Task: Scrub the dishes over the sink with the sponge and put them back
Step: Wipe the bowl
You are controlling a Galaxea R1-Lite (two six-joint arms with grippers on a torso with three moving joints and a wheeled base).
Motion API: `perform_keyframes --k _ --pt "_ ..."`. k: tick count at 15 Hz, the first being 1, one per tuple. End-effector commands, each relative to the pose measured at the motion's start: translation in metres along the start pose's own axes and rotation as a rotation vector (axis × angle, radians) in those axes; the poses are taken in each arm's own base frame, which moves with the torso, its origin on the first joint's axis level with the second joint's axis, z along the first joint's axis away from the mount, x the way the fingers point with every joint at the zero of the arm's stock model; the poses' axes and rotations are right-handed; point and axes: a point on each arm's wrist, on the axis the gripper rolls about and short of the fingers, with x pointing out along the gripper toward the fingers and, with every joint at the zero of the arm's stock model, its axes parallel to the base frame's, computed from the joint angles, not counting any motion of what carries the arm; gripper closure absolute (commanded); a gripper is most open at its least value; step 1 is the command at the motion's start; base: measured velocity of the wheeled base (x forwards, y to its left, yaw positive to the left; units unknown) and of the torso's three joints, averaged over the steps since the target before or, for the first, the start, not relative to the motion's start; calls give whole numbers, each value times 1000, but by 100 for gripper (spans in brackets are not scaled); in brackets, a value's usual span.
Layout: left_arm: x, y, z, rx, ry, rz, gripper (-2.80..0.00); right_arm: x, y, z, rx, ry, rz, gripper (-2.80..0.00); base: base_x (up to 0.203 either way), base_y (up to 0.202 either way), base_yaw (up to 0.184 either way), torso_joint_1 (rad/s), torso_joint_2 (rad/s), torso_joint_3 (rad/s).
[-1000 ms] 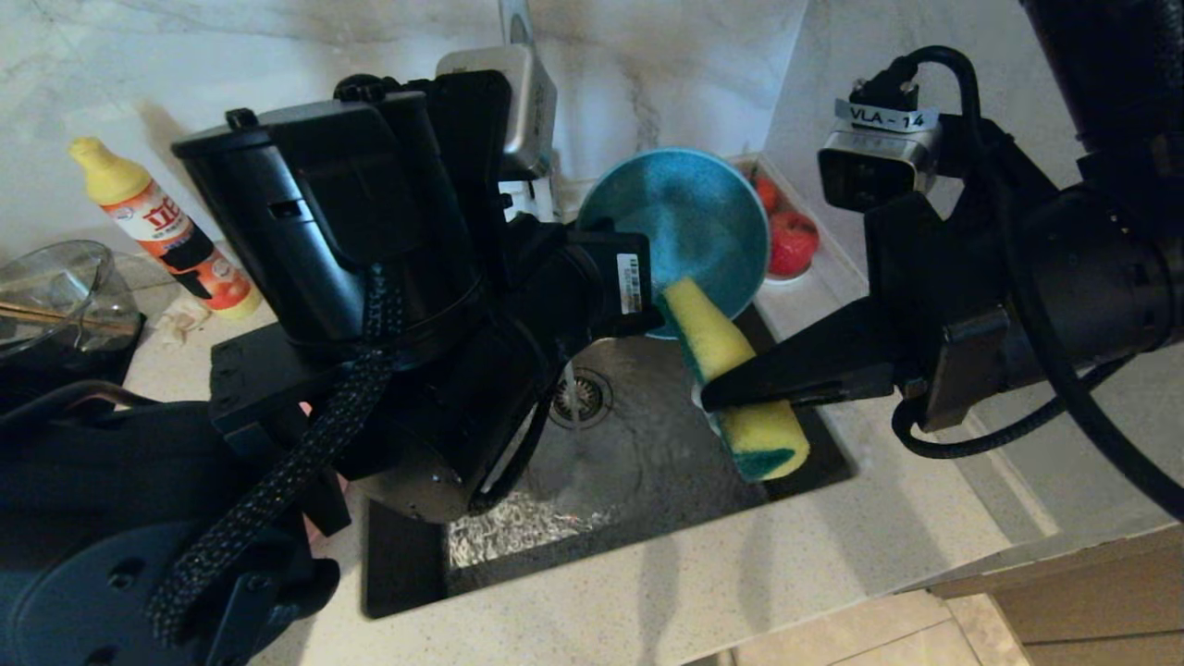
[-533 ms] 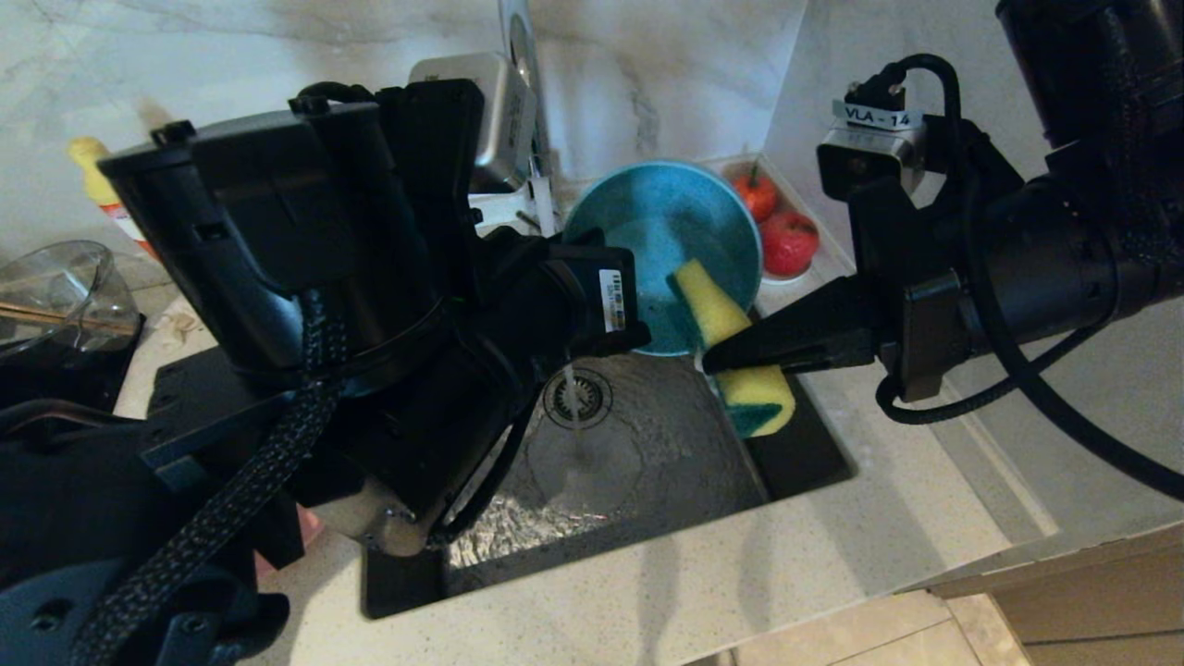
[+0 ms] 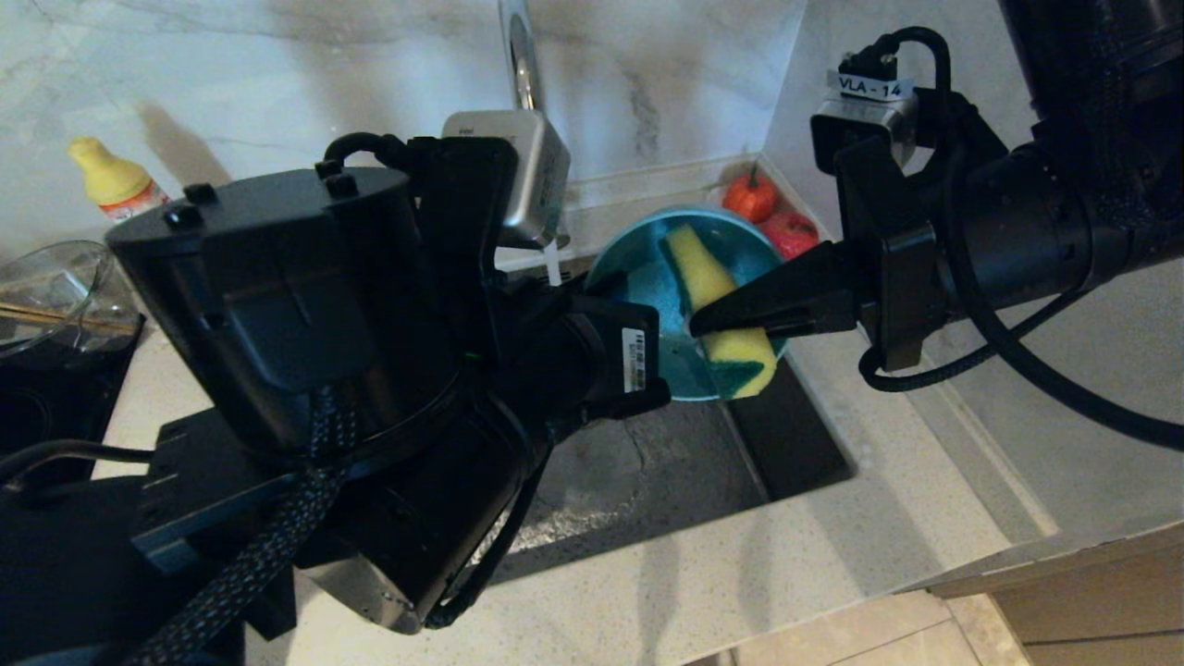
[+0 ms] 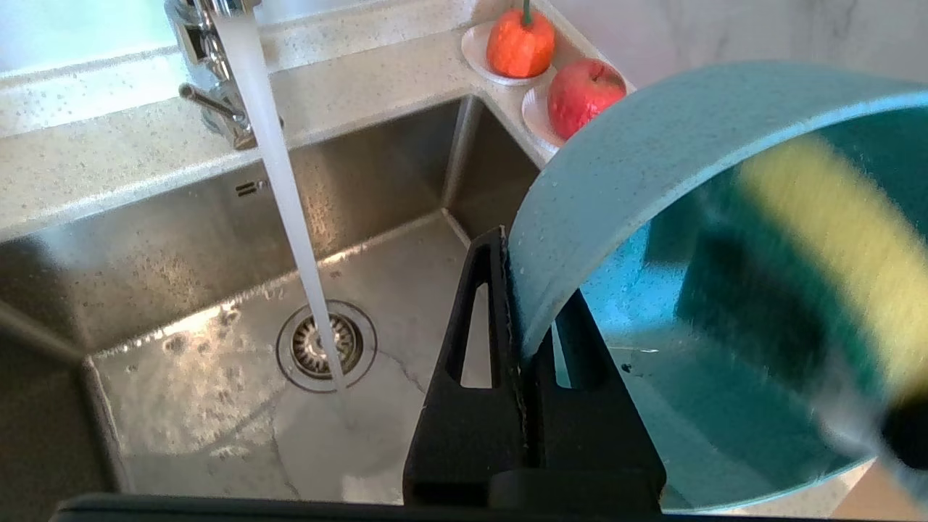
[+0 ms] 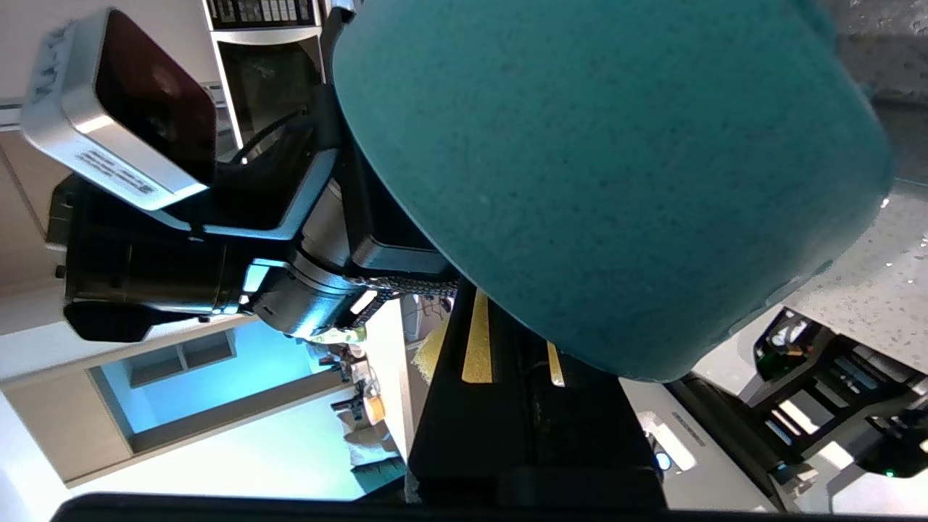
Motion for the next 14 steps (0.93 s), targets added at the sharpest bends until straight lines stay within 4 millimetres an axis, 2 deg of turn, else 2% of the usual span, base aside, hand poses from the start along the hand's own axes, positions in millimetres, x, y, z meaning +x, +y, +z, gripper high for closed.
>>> perform_keyframes --k 1,7,14 --pt "-5 2 2 -4 -6 -1 0 -4 3 1 6 -12 6 0 0 0 0 0 0 0" --pt "-1 8 7 -20 -22 25 0 -21 2 0 15 -50 -9 0 0 0 0 0 0 0" --pt "11 18 15 -32 -53 78 0 -12 -8 -9 48 3 -32 0 0 0 0 0 0 0"
